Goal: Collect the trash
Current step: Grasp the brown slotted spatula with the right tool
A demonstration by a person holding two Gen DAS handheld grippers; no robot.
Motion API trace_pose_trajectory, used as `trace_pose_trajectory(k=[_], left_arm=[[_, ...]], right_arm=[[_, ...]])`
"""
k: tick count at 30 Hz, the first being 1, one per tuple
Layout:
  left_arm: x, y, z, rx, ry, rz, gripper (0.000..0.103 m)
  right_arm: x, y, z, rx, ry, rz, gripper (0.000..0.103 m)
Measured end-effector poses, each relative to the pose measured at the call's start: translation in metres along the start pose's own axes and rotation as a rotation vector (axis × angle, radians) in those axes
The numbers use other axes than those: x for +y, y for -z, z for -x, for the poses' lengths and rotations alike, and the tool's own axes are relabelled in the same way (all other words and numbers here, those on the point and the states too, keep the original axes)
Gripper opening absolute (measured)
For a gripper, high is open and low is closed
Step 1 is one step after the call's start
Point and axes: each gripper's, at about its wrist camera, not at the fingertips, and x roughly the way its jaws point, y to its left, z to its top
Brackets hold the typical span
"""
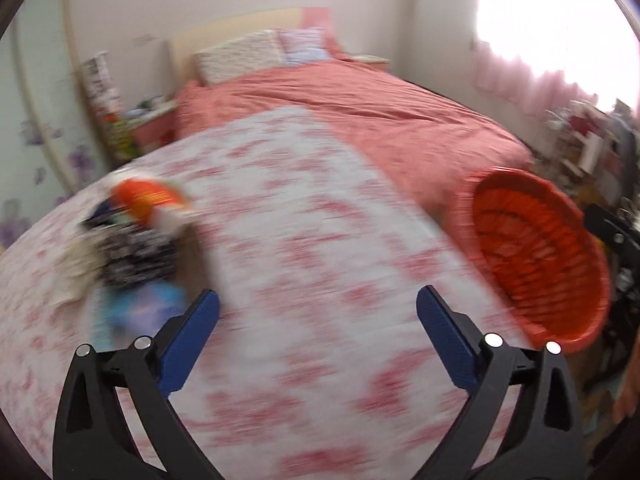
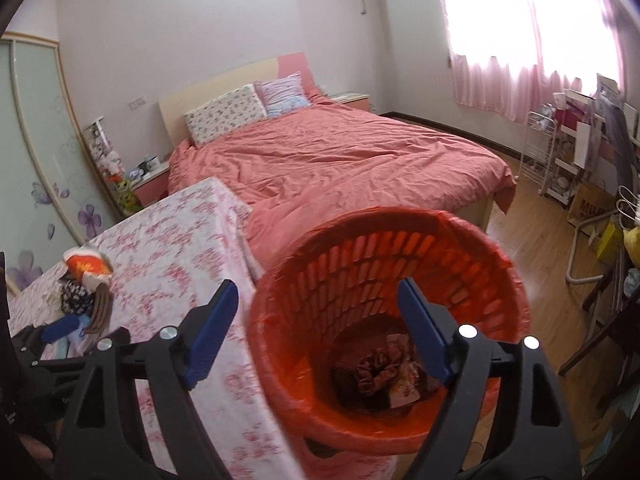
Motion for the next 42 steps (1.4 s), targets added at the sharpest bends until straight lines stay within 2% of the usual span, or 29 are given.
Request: trace_pose_trajectory(k=[2, 6, 11, 13, 16, 21, 22, 24, 27, 31, 33, 34, 36, 39, 42], left_arm=[[0.031, 0.008, 0.004, 0.011, -0.063, 0.041, 0.101], [0.085, 0.022, 0.008, 0.039, -0.111, 0.122, 0.101], [0.133, 0.040, 0.005, 0.054, -0.186, 0.159, 0.101], [0.145, 0.043, 0.002, 0.061, -0.180, 0.183, 0.101], [0.159, 0.047, -0.003, 0.079, -0.144, 0.231, 0.100], [0.168, 0.046, -0.015, 0.113, -0.088, 0.266, 0.081], [0.168, 0.045, -0.018, 0.119, -0.085, 0.267, 0.079], [0.169, 0.044, -0.024, 0.132, -0.084, 0.267, 0.072], [0.173, 0.042, -0.029, 0.128, -0.107, 0.247, 0.068], [0.182, 0.042, -0.032, 0.124, -0.120, 0.259, 0.068], [0.187, 0.045, -0.027, 0.121, -0.089, 0.270, 0.068], [0.190, 0.047, -0.025, 0.119, -0.079, 0.275, 0.069], [0.196, 0.050, -0.020, 0.115, -0.079, 0.285, 0.070], [0.210, 0.050, -0.014, 0.098, -0.085, 0.326, 0.071], [0.226, 0.044, -0.013, 0.077, -0.115, 0.369, 0.071]], right_arm=[[0.019, 0.004, -0.001, 0.012, -0.020, 0.034, 0.082], [0.064, 0.015, -0.005, 0.043, -0.067, 0.124, 0.083], [0.119, 0.030, -0.017, 0.088, -0.134, 0.202, 0.083], [0.137, 0.035, -0.022, 0.111, -0.157, 0.217, 0.081], [0.166, 0.041, -0.032, 0.139, -0.184, 0.237, 0.072], [0.212, 0.037, -0.061, 0.189, -0.226, 0.236, 0.054], [0.223, 0.035, -0.069, 0.206, -0.239, 0.232, 0.050], [0.237, 0.034, -0.080, 0.231, -0.254, 0.233, 0.047], [0.262, 0.032, -0.100, 0.272, -0.268, 0.258, 0.044], [0.279, 0.038, -0.121, 0.316, -0.241, 0.291, 0.039], [0.282, 0.039, -0.125, 0.321, -0.247, 0.289, 0.035], [0.284, 0.039, -0.125, 0.319, -0.248, 0.301, 0.029], [0.287, 0.040, -0.125, 0.313, -0.239, 0.320, 0.029], [0.289, 0.040, -0.129, 0.322, -0.246, 0.311, 0.034], [0.295, 0.042, -0.131, 0.307, -0.218, 0.359, 0.032]])
